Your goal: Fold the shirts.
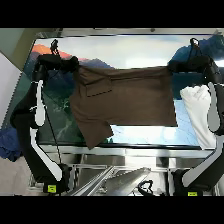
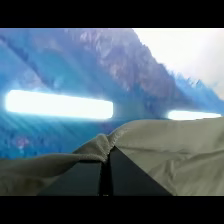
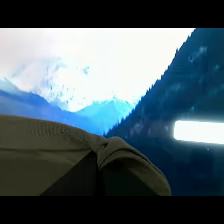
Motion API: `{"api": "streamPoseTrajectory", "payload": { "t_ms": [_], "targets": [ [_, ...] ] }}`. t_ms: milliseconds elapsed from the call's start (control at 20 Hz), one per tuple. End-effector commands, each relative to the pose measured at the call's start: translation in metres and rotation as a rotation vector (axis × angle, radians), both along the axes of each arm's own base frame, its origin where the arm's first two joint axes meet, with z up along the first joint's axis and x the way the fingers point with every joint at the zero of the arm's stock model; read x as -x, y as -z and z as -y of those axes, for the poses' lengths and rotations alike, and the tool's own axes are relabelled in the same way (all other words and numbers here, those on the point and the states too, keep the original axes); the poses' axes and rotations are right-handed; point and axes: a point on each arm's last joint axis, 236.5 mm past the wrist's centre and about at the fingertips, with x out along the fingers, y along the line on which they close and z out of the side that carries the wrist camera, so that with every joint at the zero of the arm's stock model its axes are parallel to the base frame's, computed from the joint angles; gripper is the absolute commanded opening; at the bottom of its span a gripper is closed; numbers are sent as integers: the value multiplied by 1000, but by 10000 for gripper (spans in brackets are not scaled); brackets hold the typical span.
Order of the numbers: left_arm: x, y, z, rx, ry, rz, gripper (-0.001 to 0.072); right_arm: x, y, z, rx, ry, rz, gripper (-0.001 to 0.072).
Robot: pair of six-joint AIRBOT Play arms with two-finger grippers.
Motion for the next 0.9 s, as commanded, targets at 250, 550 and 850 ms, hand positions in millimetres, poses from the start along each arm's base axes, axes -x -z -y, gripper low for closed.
{"api": "streamPoseTrajectory", "payload": {
  "t_ms": [250, 550, 850],
  "targets": [
    [61, 58, -38, -248, 34, -308, 20, 36, 41, 29, 198, -53, -192, 19],
    [74, 93, -36, -254, 28, -358, 20, 39, 63, 23, 206, -74, -231, 19],
    [69, 92, -34, -243, 19, -339, 21, 39, 63, 20, 202, -75, -228, 24]
  ]
}}
